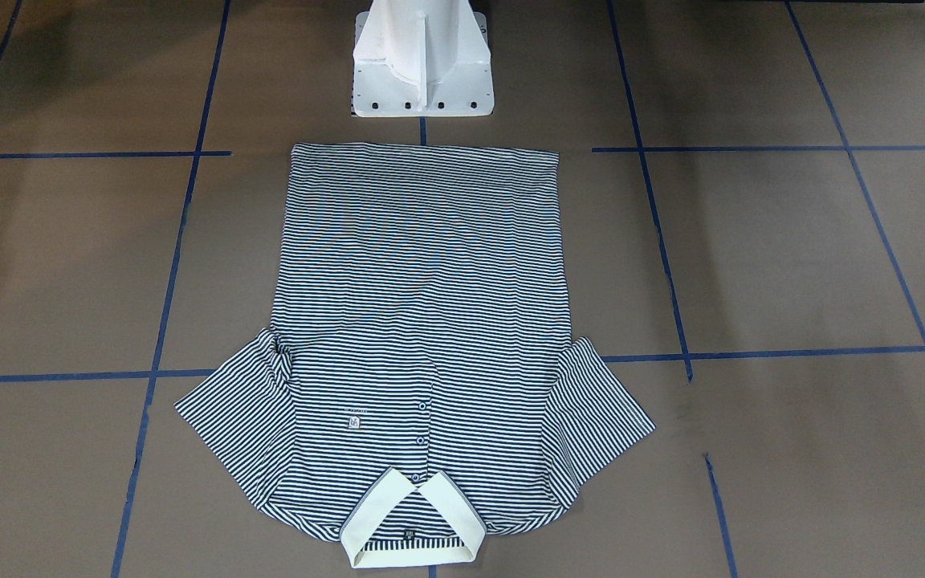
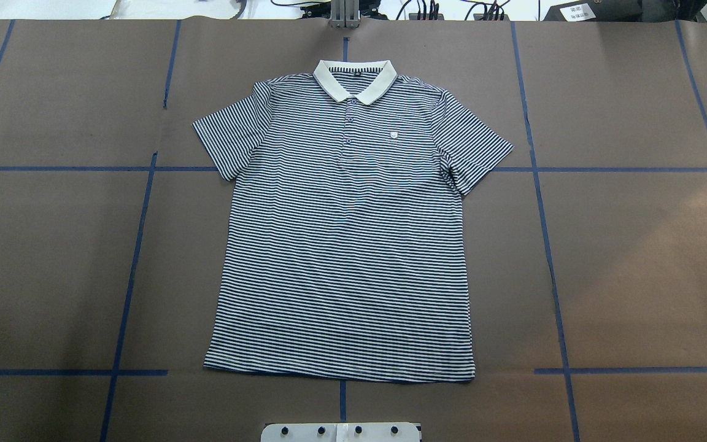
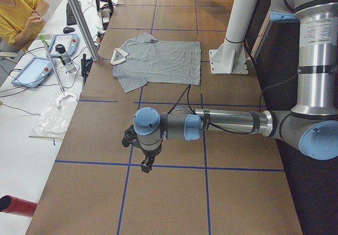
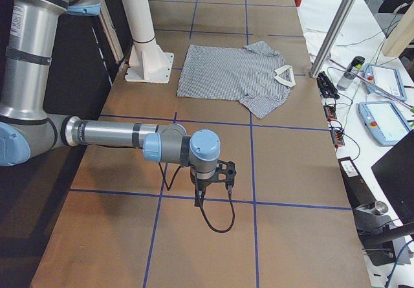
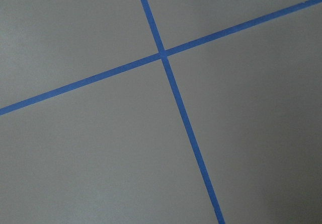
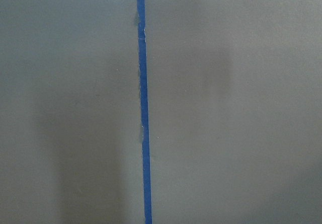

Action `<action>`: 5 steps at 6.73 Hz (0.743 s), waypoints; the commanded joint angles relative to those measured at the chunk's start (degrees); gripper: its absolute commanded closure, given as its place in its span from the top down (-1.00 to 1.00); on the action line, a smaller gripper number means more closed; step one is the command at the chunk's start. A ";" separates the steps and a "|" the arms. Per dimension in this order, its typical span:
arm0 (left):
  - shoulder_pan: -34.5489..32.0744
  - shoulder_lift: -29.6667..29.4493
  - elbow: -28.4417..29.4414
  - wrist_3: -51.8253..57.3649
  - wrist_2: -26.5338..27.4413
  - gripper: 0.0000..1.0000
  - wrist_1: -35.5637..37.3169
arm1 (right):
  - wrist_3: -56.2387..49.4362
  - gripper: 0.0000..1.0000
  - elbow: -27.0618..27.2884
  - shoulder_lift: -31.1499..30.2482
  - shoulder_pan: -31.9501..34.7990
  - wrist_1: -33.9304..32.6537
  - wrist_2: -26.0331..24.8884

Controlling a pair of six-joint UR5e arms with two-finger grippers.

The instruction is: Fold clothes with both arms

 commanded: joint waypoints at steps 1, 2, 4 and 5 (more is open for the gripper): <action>0.04 -0.15 -0.16 0.17 0.02 1.00 -1.35 | -0.23 1.00 0.52 0.19 0.00 -0.07 0.00; -0.04 -0.07 0.01 0.09 -0.07 1.00 -3.10 | -0.24 1.00 1.22 0.19 0.00 -0.16 0.00; 0.04 -0.07 -0.08 -0.09 -0.07 1.00 -6.17 | 0.38 1.00 1.41 2.28 -0.18 3.15 -0.09; 0.04 -0.16 0.01 -0.52 -0.07 1.00 -11.77 | 0.38 1.00 1.67 2.56 -0.18 9.53 -0.35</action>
